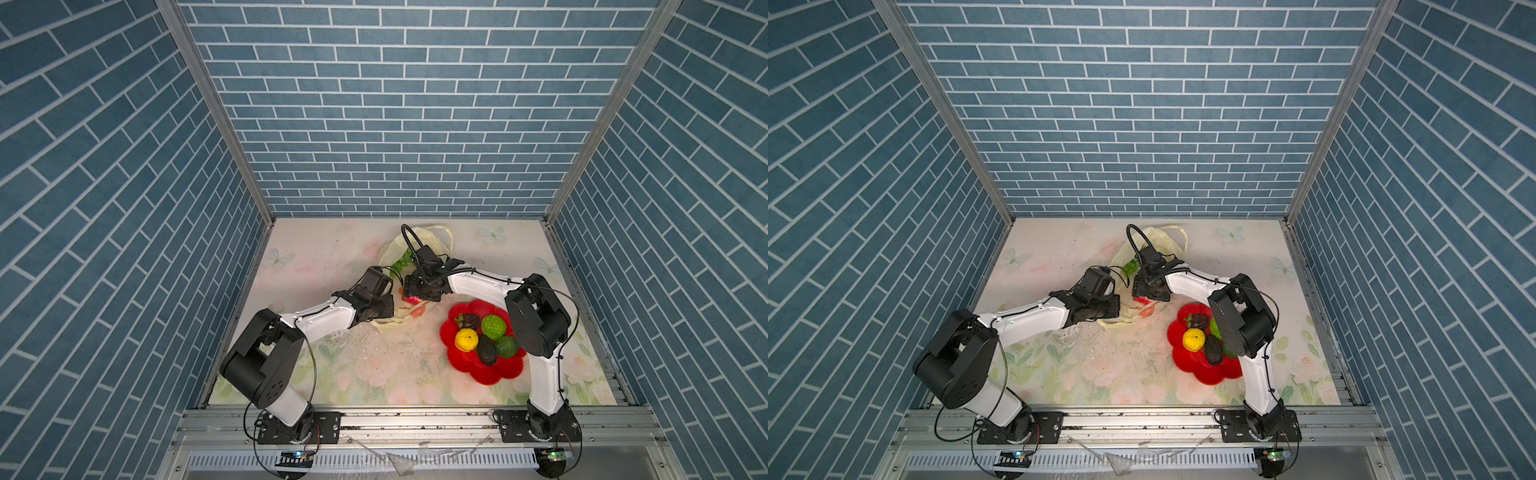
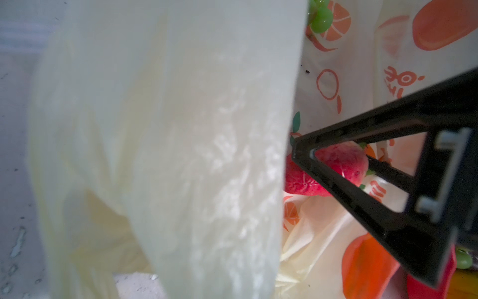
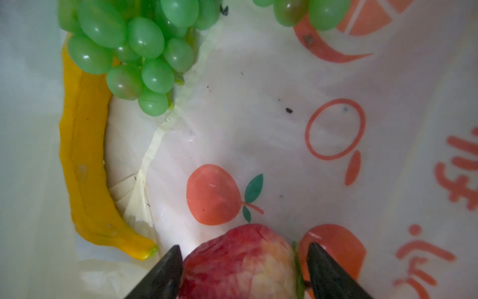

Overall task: Take fruits out of the plastic bag
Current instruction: Pick up the fruit from the plastic bag.

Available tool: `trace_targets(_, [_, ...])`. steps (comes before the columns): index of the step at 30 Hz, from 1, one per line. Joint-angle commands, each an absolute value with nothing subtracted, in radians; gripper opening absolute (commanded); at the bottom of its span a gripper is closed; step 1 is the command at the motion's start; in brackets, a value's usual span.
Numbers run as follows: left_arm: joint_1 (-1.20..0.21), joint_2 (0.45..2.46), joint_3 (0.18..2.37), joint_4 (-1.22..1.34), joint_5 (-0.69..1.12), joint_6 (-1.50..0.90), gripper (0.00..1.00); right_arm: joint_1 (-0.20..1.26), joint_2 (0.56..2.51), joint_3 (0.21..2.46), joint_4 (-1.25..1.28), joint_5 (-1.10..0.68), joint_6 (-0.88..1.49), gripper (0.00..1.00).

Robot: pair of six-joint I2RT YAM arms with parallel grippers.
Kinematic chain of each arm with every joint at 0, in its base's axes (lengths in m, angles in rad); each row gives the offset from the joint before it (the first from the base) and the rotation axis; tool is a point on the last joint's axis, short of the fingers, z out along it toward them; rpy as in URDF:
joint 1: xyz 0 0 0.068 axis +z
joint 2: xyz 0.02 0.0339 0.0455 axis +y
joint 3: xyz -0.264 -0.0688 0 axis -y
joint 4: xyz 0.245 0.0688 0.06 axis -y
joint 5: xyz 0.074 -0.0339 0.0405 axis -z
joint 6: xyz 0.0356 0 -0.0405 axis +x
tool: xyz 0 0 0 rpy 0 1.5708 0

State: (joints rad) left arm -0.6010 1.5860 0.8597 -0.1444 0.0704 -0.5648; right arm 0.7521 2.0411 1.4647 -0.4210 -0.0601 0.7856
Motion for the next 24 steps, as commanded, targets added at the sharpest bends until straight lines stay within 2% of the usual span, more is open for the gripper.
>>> trace_targets(1, [-0.606, 1.586, 0.853, -0.147, 0.057, -0.565, 0.09, 0.758, 2.081, 1.525, -0.437, -0.081, 0.797, 0.80])
trace_targets(9, [-0.606, 1.572, 0.846, -0.152, 0.042, -0.565, 0.10, 0.762, 2.117, 1.601, -0.455, -0.125, 0.771, 0.73])
trace_targets(16, [-0.605, 1.567, 0.843, -0.154, 0.037, -0.564, 0.11, 0.779, 2.114, 1.612, -0.485, -0.118, 0.727, 0.80])
trace_targets(24, [-0.604, 1.572, 0.849, -0.154, 0.040, -0.565, 0.11, 0.782, 2.122, 1.603, -0.484, -0.119, 0.722, 0.80])
